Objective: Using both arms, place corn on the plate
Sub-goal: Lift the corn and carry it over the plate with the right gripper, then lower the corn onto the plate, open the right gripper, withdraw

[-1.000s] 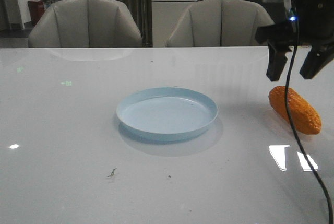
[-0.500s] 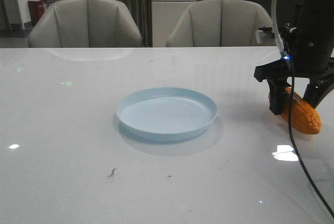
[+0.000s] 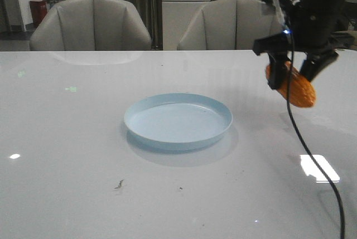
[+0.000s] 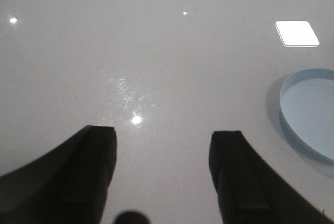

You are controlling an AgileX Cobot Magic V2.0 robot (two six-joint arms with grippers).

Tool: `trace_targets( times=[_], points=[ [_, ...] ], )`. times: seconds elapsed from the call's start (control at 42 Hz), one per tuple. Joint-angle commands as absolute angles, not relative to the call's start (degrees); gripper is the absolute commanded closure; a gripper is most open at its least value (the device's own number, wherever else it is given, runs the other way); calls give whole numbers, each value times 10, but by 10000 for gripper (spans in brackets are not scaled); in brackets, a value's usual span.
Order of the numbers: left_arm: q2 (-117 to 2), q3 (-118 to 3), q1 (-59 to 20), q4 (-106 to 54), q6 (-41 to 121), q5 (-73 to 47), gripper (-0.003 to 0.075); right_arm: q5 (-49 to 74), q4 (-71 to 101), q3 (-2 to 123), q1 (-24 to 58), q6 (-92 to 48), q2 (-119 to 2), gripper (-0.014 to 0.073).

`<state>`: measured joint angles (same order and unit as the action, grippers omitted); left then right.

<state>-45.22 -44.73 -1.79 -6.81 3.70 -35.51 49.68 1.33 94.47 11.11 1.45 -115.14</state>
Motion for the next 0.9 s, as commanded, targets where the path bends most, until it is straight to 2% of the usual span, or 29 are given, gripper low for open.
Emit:
trace_targets(
  times=[0.0, 0.333, 0.595, 0.667, 0.786, 0.881],
  points=[
    [-448, -463, -17, -74, 38, -314, 266, 491, 26, 1016, 153, 4, -1118, 326],
    [-448, -463, -17, -74, 38, -320, 266, 474, 29, 1044, 293, 3, -1147, 326],
    [-448, -463, -17, -74, 38, -330, 266, 456, 30, 1044, 309, 3, -1195, 317],
    [-448, -463, -17, -74, 38, -332, 266, 461, 32, 1044, 309, 3, -1206, 264],
    [-448, -463, -17, -74, 38, -332, 266, 462, 32, 1044, 309, 4, -1221, 95],
    [-448, -463, -17, -74, 38, -333, 266, 459, 34, 1044, 309, 4, -1231, 8]
  ],
)
